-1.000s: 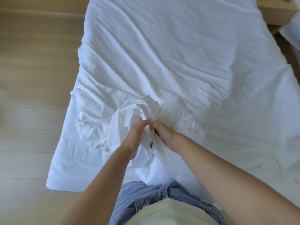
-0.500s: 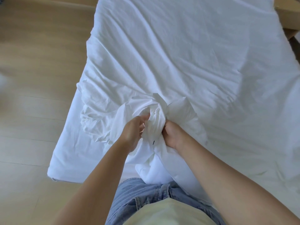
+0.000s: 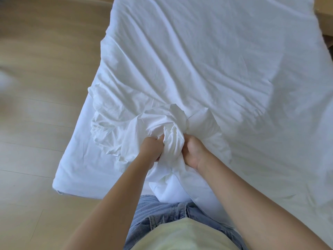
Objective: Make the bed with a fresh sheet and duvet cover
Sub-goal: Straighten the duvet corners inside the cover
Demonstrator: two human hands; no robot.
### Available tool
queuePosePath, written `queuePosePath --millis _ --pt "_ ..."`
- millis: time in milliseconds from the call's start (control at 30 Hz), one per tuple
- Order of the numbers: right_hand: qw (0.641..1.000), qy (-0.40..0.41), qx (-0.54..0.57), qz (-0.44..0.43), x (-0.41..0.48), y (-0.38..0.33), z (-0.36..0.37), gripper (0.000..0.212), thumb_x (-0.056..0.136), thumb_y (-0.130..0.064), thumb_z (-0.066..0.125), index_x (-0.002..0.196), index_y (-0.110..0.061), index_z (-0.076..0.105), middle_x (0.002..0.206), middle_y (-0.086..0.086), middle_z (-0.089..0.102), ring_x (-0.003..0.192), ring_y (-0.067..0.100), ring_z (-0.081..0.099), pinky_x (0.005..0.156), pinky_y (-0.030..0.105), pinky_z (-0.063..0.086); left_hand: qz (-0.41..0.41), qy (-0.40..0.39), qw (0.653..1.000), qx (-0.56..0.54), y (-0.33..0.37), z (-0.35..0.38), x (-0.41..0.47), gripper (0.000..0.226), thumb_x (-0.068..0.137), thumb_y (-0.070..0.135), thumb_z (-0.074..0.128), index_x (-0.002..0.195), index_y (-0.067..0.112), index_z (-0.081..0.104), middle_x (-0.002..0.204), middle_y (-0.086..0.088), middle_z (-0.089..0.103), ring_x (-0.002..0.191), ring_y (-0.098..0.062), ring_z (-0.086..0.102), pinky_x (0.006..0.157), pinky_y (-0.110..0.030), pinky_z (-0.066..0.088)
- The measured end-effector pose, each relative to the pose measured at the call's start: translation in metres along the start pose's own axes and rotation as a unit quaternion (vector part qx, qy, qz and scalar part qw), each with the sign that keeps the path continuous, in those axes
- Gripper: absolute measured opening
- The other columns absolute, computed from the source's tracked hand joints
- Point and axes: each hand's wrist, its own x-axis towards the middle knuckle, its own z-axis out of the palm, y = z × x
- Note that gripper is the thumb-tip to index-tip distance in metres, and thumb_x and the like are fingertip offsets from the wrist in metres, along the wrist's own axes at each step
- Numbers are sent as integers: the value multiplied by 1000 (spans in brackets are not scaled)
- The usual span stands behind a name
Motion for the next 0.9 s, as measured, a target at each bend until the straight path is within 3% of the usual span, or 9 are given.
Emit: queuePosePath --millis 67,133,300,400,467,600,733,833,900 --pt "1000 -12 -5 -1 -3 -1 0 30 91 -14 43 92 0 69 93 19 68 88 32 65 84 41 51 -11 -12 1000 -20 2 2 -4 28 95 28 50 94 4 64 77 -10 60 66 -22 56 55 -28 50" --pt "1000 -17 -23 -14 -6 -2 3 27 93 -16 45 93 -3 69 93 16 68 88 29 65 86 40 51 1 3 1000 -5 4 3 -4 19 93 17 48 80 8 58 64 -6 50 54 -19 46 47 -23 39" --pt "998 19 19 -60 -8 1 4 19 90 -9 49 90 -4 67 85 13 67 78 24 65 74 33 54 29 36 998 34 11 8 -5 35 92 14 46 58 11 39 55 -3 39 53 -18 37 54 -27 31" --pt "995 31 63 -76 -12 2 0 19 86 -8 51 93 -4 68 85 13 69 80 26 66 77 36 53 39 46 996 -59 14 10 -14 40 90 14 49 54 14 33 49 0 34 43 -15 33 41 -18 28" --pt "990 62 91 -88 -14 -3 -4 17 84 -8 52 81 -7 69 75 9 68 74 24 65 72 34 52 33 49 991 -121 13 7 -19 38 88 15 54 56 14 34 50 -3 34 42 -17 34 39 -16 28" --pt "975 128 134 -122 -24 -23 -20 38 85 -6 48 50 -12 61 51 1 57 51 14 58 53 22 48 72 86 984 -140 12 -3 -29 15 83 19 61 75 11 51 71 -11 46 64 -25 47 58 -33 41" --pt "993 82 42 -73 -44 -19 -25 16 85 -10 51 79 -8 65 74 7 65 68 19 63 64 26 53 68 94 984 -137 -2 -15 -37 15 86 21 60 77 10 53 75 -12 49 61 -23 48 55 -31 44" --pt "994 73 -38 -65 -49 -13 -26 13 84 -17 61 92 -11 70 82 6 72 77 20 67 69 30 53 44 41 998 -27 -7 -13 -46 27 91 31 54 81 7 60 72 -13 58 58 -22 55 57 -30 52" --pt "995 62 -45 -61 -47 -14 -22 15 85 -22 62 91 -12 71 83 5 72 78 20 68 71 30 53 16 25 999 34 -7 -8 -51 38 91 37 52 72 4 56 60 -6 54 52 -17 52 50 -24 47"
